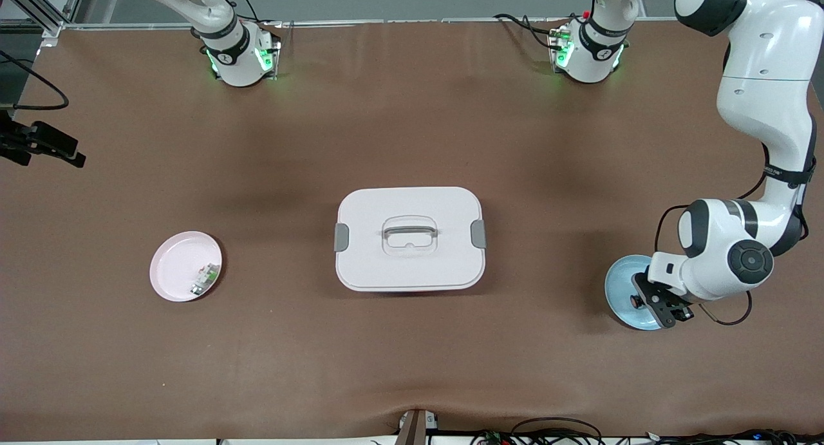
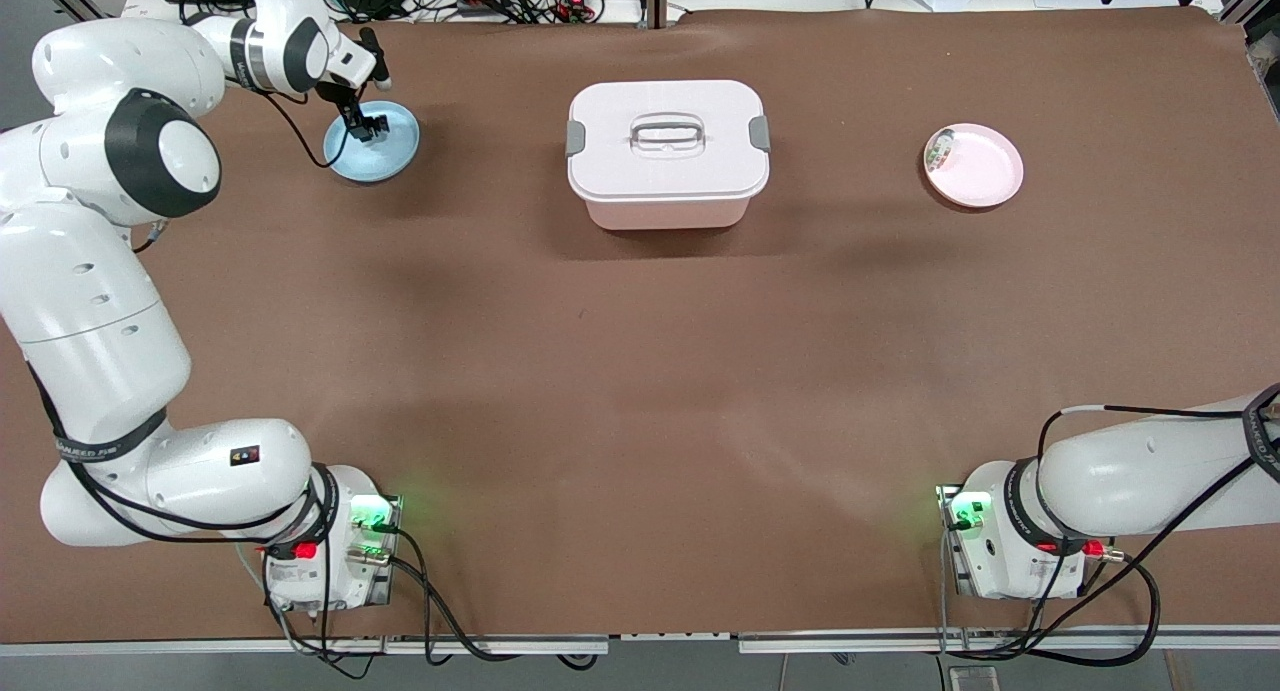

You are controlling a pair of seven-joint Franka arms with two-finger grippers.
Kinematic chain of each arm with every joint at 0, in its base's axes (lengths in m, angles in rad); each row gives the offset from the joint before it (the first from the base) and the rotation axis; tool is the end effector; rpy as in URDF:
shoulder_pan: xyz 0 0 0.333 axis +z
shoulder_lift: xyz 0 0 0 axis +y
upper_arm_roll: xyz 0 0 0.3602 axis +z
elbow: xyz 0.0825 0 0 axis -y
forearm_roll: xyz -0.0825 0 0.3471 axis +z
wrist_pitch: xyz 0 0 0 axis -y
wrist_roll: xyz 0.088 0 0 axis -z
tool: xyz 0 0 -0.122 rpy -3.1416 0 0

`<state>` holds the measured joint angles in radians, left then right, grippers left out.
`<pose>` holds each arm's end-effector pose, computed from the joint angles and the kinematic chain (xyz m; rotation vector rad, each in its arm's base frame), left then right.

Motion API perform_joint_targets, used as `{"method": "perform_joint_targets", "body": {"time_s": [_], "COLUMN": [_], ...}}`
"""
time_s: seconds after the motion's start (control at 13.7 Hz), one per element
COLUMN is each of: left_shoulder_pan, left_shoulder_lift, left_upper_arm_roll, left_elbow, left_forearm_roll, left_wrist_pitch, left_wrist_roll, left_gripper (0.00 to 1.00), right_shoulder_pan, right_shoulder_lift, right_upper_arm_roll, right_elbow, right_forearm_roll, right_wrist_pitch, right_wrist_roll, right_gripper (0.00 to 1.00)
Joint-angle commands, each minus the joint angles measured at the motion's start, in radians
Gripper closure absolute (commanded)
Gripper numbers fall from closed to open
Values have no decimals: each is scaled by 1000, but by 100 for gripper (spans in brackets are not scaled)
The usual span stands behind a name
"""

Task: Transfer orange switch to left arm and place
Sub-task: 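Lower the switch onto the blue plate and open the left gripper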

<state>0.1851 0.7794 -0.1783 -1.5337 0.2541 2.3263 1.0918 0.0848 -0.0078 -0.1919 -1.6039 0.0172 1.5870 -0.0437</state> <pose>0.7134 0.0370 0.2428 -2.5316 1.7406 0.0109 0.5129 -0.0535 0.6447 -3.1207 0.0995 0.0122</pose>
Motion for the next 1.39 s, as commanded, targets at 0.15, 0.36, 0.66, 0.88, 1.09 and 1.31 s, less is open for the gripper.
{"method": "perform_joint_targets", "body": {"time_s": [0.15,0.36,0.66,0.88,1.09,1.31], "left_shoulder_pan": [7,7,10,8,25,20], "left_shoulder_lift": [-6,-14,-49,-113,-178,-230], "left_upper_arm_roll": [-15,-16,-26,-26,-26,-27], "left_elbow": [-22,-22,-20,-14,-14,-17], "left_forearm_roll": [7,7,-24,-114,-168,-170], "left_wrist_pitch": [18,18,-1,-88,-168,-205], "left_wrist_roll": [45,60,63,36,-85,-267], "left_gripper": [66,0,0,0,0,0], "right_shoulder_pan": [-22,-22,-23,-20,-20,-22], "right_shoulder_lift": [-121,-178,-185,-184,-167,-163], "right_upper_arm_roll": [14,16,17,20,20,22], "right_elbow": [-132,-188,-195,-189,-168,-162], "right_forearm_roll": [-20,-20,-22,-23,-23,-23], "right_wrist_pitch": [51,57,65,71,76,77], "right_wrist_roll": [22,22,21,21,21,21], "right_gripper": [0,0,0,0,0,0]}}
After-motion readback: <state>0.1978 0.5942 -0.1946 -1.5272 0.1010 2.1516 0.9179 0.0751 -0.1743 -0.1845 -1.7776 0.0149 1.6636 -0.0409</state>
